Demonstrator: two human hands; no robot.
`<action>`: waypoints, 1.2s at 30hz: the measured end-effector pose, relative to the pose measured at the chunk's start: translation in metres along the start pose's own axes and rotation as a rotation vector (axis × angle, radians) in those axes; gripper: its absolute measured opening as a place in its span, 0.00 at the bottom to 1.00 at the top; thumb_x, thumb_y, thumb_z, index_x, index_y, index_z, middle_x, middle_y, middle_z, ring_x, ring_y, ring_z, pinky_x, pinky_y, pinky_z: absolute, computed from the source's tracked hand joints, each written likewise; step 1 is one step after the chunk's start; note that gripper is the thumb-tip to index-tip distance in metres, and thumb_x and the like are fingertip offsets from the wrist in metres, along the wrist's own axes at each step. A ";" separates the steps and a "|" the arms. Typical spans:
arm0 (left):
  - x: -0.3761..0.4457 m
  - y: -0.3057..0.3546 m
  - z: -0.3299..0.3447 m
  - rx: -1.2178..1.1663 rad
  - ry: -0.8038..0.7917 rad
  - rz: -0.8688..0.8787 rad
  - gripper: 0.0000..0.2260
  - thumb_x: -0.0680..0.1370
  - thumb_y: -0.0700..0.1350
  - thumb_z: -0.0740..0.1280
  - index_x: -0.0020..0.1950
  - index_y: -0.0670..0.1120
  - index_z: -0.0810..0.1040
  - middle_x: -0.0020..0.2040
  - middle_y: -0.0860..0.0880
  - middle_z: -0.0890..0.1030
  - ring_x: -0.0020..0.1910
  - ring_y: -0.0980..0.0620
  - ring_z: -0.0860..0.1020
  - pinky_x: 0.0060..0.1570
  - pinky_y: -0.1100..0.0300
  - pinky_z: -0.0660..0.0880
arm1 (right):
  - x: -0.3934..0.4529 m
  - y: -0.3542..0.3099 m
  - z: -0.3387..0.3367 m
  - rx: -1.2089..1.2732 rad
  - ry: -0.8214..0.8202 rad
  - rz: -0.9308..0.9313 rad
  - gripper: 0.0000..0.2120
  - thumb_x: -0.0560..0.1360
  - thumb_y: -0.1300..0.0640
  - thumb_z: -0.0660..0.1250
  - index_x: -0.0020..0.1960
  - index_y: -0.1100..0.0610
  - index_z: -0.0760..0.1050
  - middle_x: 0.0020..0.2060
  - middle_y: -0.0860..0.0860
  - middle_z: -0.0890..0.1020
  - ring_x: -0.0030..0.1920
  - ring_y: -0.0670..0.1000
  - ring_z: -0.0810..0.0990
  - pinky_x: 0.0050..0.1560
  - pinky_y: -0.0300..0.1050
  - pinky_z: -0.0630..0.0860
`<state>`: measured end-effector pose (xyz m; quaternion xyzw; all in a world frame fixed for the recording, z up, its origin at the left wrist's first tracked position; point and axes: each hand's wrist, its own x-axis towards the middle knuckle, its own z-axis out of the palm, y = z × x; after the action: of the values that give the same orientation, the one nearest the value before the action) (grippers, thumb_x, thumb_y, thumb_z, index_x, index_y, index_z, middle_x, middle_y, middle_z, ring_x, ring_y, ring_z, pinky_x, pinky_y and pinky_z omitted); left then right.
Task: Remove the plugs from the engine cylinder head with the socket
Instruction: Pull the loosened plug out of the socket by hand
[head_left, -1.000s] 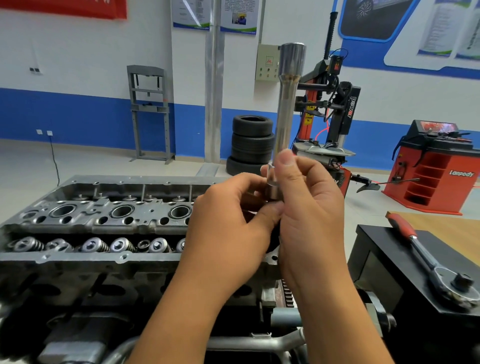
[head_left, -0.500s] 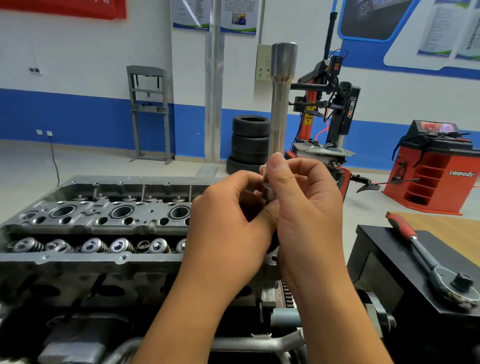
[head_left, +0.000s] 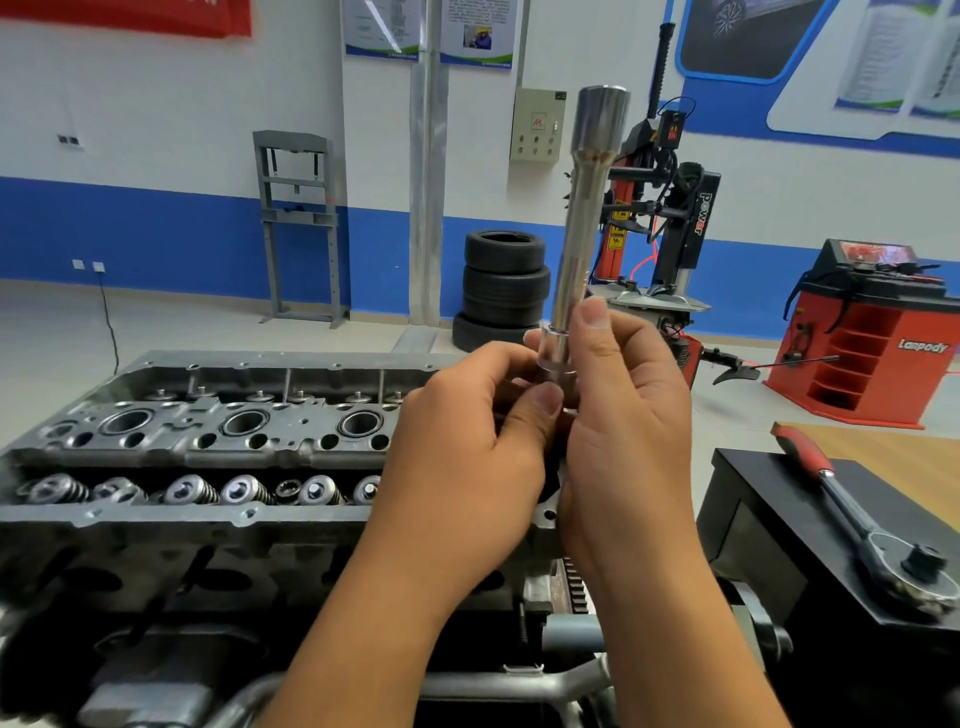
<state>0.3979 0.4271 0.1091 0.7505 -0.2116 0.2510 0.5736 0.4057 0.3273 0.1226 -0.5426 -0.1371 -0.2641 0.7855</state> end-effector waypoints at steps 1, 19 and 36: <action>0.000 0.000 0.000 -0.009 0.005 -0.013 0.05 0.82 0.47 0.70 0.54 0.57 0.83 0.46 0.59 0.87 0.47 0.59 0.85 0.48 0.54 0.82 | 0.000 0.000 0.000 -0.009 0.000 -0.014 0.14 0.74 0.42 0.72 0.47 0.53 0.79 0.46 0.59 0.85 0.45 0.53 0.85 0.50 0.59 0.84; -0.003 0.004 0.006 0.050 0.117 -0.003 0.07 0.73 0.57 0.71 0.48 0.57 0.84 0.41 0.60 0.86 0.39 0.57 0.85 0.40 0.49 0.84 | -0.003 -0.001 0.001 0.006 -0.007 -0.030 0.12 0.71 0.46 0.75 0.46 0.52 0.77 0.45 0.61 0.84 0.41 0.58 0.84 0.47 0.71 0.83; -0.005 0.008 0.002 0.168 0.098 -0.009 0.10 0.73 0.53 0.72 0.55 0.60 0.84 0.43 0.62 0.86 0.42 0.61 0.85 0.44 0.55 0.84 | -0.002 0.004 -0.001 -0.068 -0.081 -0.082 0.15 0.78 0.45 0.68 0.46 0.57 0.80 0.36 0.50 0.83 0.38 0.49 0.83 0.41 0.46 0.82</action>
<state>0.3894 0.4233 0.1123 0.7836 -0.1581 0.3018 0.5195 0.4061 0.3276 0.1184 -0.5729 -0.1820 -0.2785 0.7491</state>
